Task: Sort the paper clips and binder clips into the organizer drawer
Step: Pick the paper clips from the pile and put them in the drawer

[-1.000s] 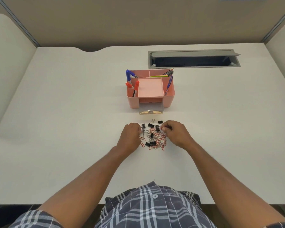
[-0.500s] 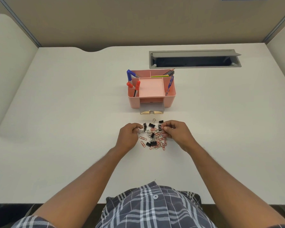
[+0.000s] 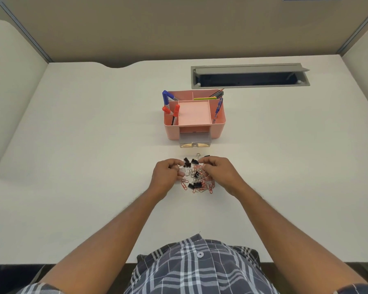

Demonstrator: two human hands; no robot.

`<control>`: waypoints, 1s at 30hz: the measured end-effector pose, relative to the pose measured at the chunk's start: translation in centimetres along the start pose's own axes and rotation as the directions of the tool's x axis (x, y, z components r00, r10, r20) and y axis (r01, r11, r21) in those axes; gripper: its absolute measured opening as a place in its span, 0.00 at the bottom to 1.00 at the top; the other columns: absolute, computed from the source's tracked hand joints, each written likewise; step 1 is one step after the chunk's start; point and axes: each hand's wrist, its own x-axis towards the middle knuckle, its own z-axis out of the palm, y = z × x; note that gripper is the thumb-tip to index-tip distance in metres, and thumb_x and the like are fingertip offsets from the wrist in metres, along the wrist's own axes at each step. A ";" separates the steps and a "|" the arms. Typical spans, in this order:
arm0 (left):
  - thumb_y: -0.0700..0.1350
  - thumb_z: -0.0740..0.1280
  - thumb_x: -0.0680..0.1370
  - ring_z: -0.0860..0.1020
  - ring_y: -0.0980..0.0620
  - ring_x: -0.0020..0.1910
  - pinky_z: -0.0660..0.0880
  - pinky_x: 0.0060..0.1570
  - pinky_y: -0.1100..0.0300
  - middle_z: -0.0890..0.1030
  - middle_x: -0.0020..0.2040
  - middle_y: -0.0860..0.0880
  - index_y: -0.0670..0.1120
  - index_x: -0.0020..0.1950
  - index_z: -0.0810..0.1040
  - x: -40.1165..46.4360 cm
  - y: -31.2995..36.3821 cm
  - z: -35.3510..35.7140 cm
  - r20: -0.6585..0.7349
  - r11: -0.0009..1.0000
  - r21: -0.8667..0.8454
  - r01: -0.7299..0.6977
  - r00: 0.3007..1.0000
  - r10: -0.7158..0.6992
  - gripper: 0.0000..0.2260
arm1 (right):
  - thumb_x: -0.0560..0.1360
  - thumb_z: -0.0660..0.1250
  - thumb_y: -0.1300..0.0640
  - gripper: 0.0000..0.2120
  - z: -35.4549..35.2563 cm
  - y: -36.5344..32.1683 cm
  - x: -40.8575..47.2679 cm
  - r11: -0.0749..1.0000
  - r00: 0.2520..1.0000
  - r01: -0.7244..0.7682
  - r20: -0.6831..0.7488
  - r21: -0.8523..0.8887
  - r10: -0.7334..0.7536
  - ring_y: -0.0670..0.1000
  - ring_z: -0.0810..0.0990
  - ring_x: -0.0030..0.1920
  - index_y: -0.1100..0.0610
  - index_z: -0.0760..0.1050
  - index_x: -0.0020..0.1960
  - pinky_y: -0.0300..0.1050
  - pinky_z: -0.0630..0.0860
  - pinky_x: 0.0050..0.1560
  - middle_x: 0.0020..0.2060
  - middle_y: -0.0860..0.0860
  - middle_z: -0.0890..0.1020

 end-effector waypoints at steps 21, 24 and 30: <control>0.38 0.67 0.76 0.78 0.60 0.40 0.73 0.42 0.73 0.81 0.41 0.54 0.47 0.48 0.81 0.4 7.1 0.8 -0.204 0.848 0.301 -0.436 0.839 0.504 0.05 | 0.75 0.69 0.61 0.05 -0.9 -5.9 1.0 0.934 0.861 0.341 -0.364 -0.103 -0.354 0.48 0.82 0.42 0.55 0.83 0.48 0.43 0.80 0.47 0.40 0.48 0.85; 0.38 0.67 0.77 0.78 0.57 0.42 0.75 0.44 0.67 0.81 0.42 0.53 0.47 0.48 0.81 1.5 8.4 1.1 -0.221 0.848 0.351 -0.397 0.845 0.487 0.05 | 0.75 0.68 0.64 0.07 -1.1 -6.4 1.8 0.963 0.894 0.270 -0.366 -0.016 -0.257 0.51 0.82 0.41 0.57 0.83 0.50 0.48 0.82 0.50 0.41 0.53 0.85; 0.39 0.67 0.77 0.79 0.54 0.43 0.76 0.46 0.60 0.81 0.42 0.53 0.46 0.49 0.82 2.7 8.9 1.3 -0.228 0.843 0.398 -0.361 0.851 0.472 0.05 | 0.75 0.67 0.66 0.08 -0.9 -6.8 2.4 0.966 0.902 0.259 -0.355 -0.015 -0.247 0.50 0.83 0.40 0.58 0.83 0.50 0.44 0.82 0.48 0.40 0.54 0.85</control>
